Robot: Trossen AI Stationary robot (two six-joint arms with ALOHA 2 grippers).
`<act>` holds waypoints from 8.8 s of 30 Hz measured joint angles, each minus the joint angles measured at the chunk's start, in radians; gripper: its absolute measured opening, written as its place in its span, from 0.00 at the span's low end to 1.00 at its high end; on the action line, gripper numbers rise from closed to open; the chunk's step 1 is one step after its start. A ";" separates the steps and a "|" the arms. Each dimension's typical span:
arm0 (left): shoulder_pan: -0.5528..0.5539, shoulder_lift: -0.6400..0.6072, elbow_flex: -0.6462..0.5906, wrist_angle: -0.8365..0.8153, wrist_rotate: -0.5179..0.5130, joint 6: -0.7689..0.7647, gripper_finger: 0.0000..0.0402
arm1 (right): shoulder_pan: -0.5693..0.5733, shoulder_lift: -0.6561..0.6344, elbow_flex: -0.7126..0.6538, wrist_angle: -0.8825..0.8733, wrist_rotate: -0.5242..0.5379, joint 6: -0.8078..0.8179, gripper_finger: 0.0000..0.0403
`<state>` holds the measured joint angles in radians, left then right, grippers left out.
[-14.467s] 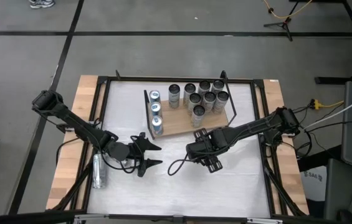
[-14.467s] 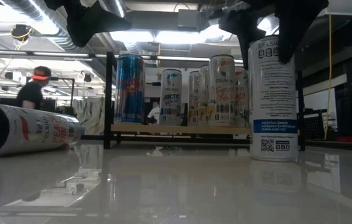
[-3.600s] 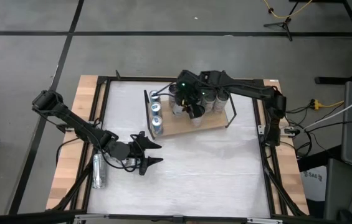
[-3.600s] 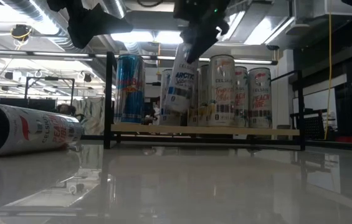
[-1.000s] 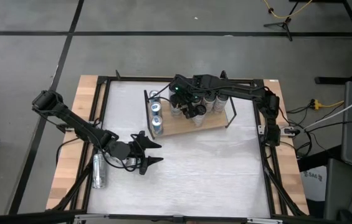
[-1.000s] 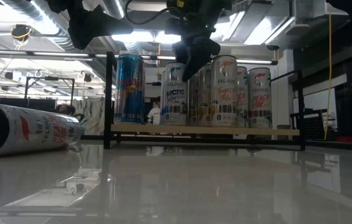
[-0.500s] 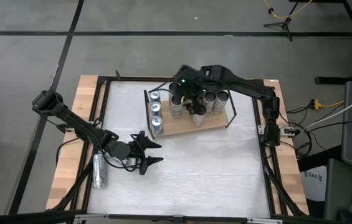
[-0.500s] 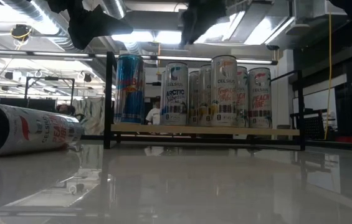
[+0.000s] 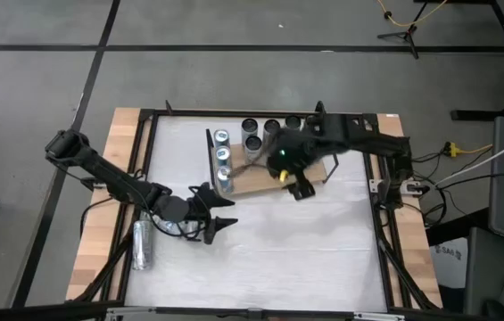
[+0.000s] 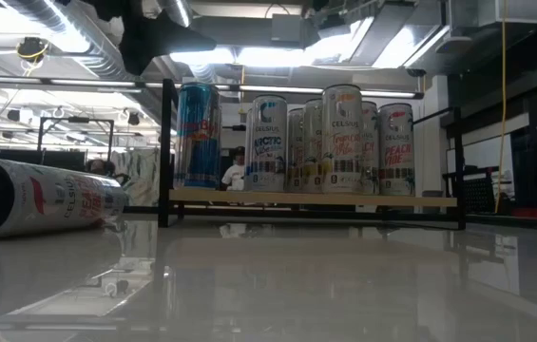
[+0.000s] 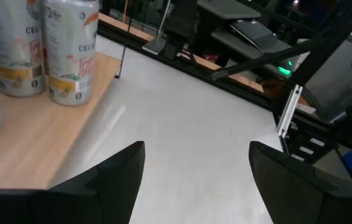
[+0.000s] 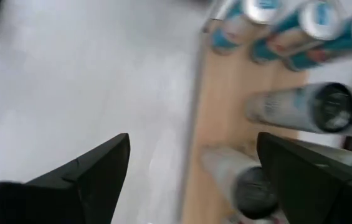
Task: Place canned beverage on shelf
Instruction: Put the white-pink soda can on the shelf aligned with the other white-pink soda can
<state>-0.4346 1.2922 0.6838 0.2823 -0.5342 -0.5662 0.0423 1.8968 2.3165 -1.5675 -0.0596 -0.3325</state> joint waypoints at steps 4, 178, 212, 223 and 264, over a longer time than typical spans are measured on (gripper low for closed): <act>0.018 0.000 0.079 -0.102 0.030 0.017 0.70 | 0.088 -0.028 -0.061 0.002 -0.004 0.038 0.85; -0.126 0.503 0.431 -1.212 -0.002 -1.439 0.88 | 0.324 -0.285 -1.187 1.184 0.026 0.274 0.85; -0.157 0.600 0.432 -1.165 0.023 -1.503 0.77 | 0.324 -0.285 -1.187 1.184 0.026 0.274 0.85; -0.157 0.598 0.431 -1.167 0.003 -1.523 0.69 | 0.324 -0.285 -1.187 1.184 0.026 0.274 0.85; -0.040 0.167 0.430 -1.157 1.191 -1.209 0.62 | 0.324 -0.285 -1.187 1.388 0.026 0.274 0.85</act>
<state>-0.4742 1.4590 1.1141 -0.8744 0.6568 -1.7749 0.3663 1.6119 1.1290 -0.1796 -0.0338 -0.0582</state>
